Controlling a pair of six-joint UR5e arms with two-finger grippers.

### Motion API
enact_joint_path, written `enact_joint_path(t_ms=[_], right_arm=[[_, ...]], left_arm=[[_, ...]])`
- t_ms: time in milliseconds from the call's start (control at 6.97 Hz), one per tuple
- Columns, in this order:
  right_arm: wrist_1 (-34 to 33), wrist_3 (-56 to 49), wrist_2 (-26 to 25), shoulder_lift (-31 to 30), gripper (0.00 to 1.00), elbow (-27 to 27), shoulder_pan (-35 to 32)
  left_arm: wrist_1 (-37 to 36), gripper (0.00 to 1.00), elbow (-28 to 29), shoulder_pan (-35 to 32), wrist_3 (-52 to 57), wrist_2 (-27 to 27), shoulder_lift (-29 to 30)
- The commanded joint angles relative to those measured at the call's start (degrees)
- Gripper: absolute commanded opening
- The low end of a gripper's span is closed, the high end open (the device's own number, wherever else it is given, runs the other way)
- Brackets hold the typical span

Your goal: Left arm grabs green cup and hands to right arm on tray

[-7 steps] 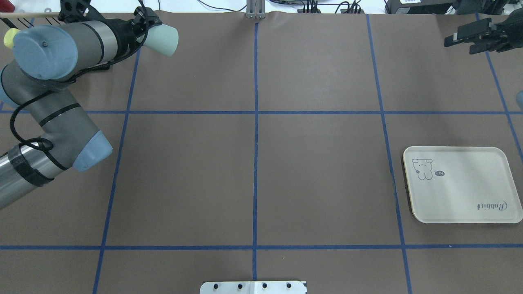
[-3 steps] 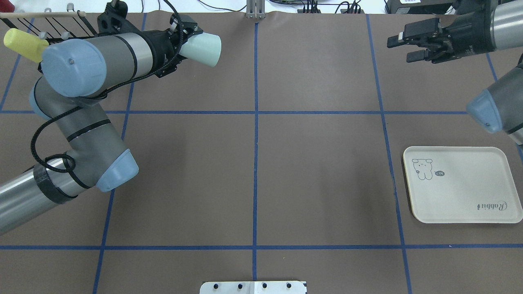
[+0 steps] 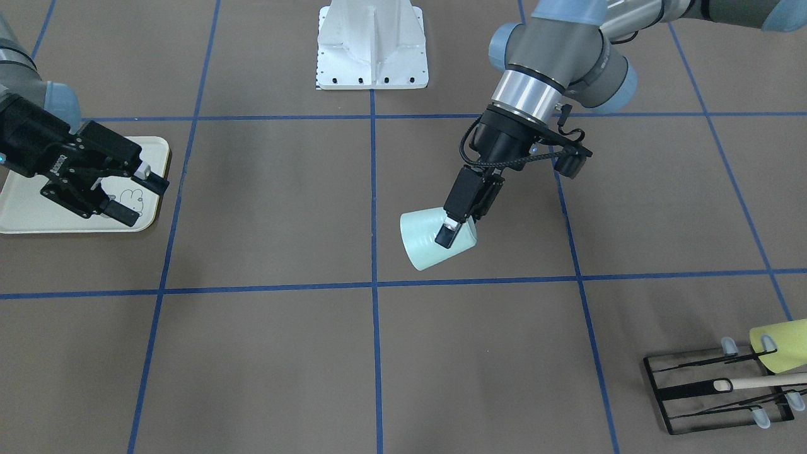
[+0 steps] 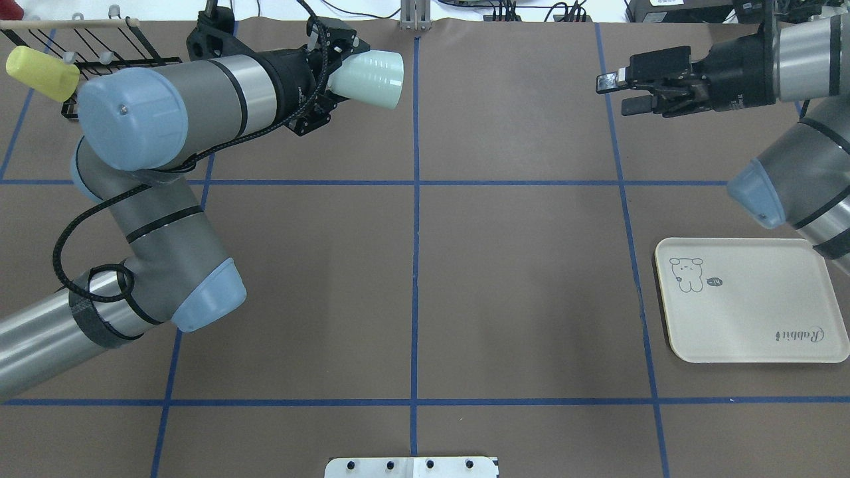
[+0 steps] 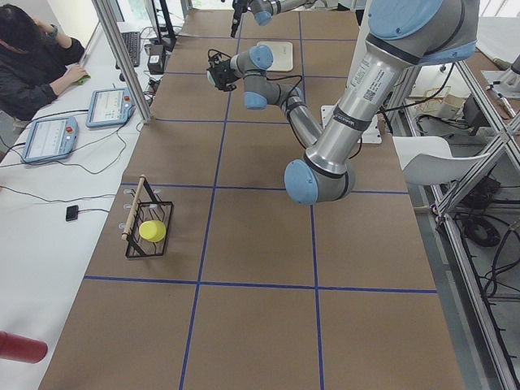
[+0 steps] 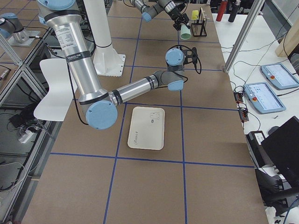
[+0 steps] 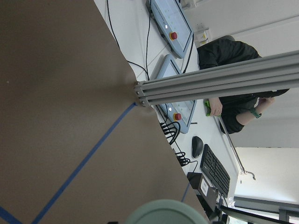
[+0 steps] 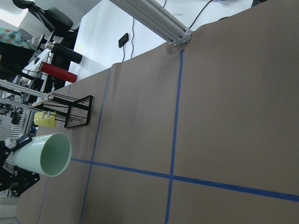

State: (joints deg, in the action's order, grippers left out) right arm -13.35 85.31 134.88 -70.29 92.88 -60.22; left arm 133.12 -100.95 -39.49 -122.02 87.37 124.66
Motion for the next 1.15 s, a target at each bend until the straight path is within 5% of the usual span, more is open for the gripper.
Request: enact_joint_path(t_ms=[0,574,1004], right_arm=[[8.1,1.5,-4.1,0.2,0.99,0.0,3.3],[18.3,3.8,-13.0,0.6,0.98,0.1,11.2],[20.8,3.9,-16.6,1.4,0.98,0.2,13.4]], left_arm=[[0.0,0.37,-2.7,0.3,-4.6,7.8,0.1],[1.0,0.37,-4.9,0.4,-10.3,19.0,0.8],[7.5,0.37,-4.9,0.0,-23.7,19.2,0.6]])
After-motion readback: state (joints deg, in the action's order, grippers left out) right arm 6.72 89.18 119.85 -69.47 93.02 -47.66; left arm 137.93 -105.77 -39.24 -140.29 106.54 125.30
